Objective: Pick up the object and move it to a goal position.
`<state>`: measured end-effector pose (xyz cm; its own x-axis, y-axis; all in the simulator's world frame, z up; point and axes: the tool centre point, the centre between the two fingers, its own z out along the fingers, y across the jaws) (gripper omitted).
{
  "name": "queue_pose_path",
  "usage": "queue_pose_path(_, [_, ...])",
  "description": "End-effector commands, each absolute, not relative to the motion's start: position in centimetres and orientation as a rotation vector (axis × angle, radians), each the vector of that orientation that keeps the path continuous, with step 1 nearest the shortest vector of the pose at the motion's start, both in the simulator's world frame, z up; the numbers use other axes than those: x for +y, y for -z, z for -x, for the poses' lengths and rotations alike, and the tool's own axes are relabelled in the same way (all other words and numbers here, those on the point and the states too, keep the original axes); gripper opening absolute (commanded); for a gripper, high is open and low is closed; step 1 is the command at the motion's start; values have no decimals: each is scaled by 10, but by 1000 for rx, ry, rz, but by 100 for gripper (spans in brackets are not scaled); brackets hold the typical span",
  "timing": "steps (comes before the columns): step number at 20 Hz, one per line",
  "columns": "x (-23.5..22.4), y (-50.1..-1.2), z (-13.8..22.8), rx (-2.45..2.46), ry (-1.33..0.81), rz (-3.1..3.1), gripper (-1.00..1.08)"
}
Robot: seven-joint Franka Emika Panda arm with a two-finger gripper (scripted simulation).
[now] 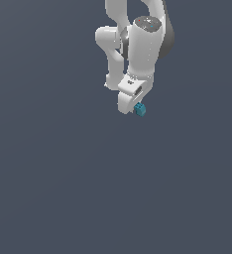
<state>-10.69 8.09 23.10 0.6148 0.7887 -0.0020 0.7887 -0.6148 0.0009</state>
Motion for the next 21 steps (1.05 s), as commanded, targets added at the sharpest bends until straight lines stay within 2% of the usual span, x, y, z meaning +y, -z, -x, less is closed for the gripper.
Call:
queue_pose_path(1, [91, -256, 114, 1378, 2, -2822, -100])
queue_pose_path(11, [121, -330, 134, 1378, 1, -2823, -100])
queue_pose_path(21, [131, -354, 138, 1377, 0, -2824, -100])
